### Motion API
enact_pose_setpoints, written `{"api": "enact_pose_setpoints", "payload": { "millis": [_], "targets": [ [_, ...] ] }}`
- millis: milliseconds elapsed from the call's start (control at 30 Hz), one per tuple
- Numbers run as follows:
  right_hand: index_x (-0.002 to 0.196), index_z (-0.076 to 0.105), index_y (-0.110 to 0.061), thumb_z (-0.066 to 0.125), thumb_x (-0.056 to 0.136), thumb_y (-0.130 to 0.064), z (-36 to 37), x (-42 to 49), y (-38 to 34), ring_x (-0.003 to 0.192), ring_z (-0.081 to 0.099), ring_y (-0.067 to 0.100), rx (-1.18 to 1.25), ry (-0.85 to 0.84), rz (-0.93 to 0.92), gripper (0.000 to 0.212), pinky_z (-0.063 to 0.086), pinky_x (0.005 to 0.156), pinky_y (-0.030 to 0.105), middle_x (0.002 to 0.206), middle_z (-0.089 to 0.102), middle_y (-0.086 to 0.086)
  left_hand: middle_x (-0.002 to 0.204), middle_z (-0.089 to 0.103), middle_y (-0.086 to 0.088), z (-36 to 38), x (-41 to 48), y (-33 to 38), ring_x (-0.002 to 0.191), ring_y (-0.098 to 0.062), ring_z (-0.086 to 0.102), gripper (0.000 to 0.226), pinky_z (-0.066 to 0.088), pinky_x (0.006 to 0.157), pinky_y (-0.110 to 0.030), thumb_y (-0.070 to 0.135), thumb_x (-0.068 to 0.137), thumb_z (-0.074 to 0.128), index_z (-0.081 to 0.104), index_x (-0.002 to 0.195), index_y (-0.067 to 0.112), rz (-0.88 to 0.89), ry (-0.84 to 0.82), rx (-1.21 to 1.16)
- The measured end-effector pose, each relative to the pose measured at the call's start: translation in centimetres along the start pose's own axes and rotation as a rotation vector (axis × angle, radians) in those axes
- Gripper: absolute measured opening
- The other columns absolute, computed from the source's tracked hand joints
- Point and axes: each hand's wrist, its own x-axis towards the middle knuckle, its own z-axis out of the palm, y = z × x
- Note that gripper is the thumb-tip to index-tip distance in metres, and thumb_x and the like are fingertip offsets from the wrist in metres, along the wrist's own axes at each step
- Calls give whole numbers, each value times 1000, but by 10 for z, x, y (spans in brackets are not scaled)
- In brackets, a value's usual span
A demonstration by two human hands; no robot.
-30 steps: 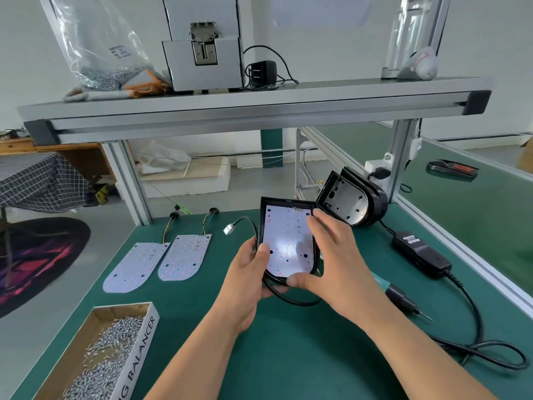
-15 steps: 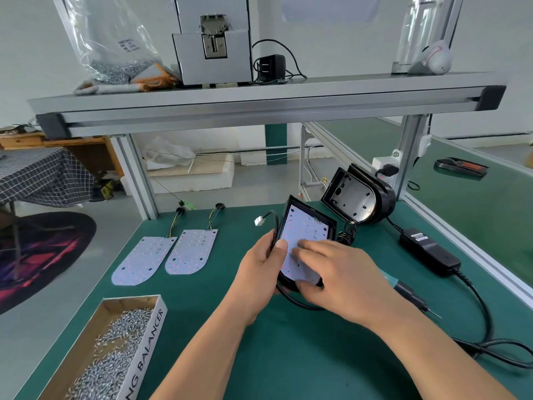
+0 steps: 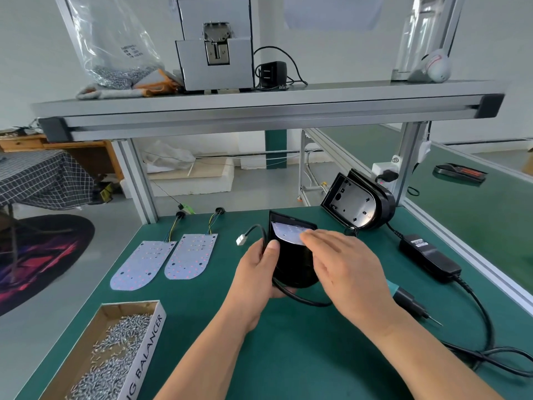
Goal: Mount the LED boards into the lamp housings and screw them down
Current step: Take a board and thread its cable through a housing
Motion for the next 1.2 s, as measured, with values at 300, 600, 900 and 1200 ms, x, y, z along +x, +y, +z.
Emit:
{"api": "enact_pose_setpoints", "payload": {
  "millis": [300,600,900,1200],
  "targets": [
    [107,83,-6,69,96,-1,-3,-1,2,92,78,20,7,274,137,18,62,78,30,101,81,2,101,82,-5,13,-1,-5,86,-26,81,19,65,65,-41,16,105,57,74,112,22,-76,-14,-47],
    [102,81,-4,73,96,4,9,-6,-4,96,73,24,206,244,152,13,61,84,37,101,78,1,94,76,-3,16,4,-15,58,-27,75,29,64,51,-47,10,95,45,66,106,27,-43,192,188],
    [109,78,-25,70,103,-20,-6,-2,10,78,67,8,442,276,541,11,50,72,18,87,72,-18,104,67,2,15,2,-14,74,-29,75,35,63,50,-38,8,99,42,53,100,41,-31,200,311],
    [102,80,-6,75,94,3,5,-8,0,93,70,23,157,177,89,13,60,80,36,103,78,-3,103,74,-12,25,-1,-15,87,-31,75,21,65,58,-46,24,108,47,67,107,20,-24,224,-9]
  ]
}}
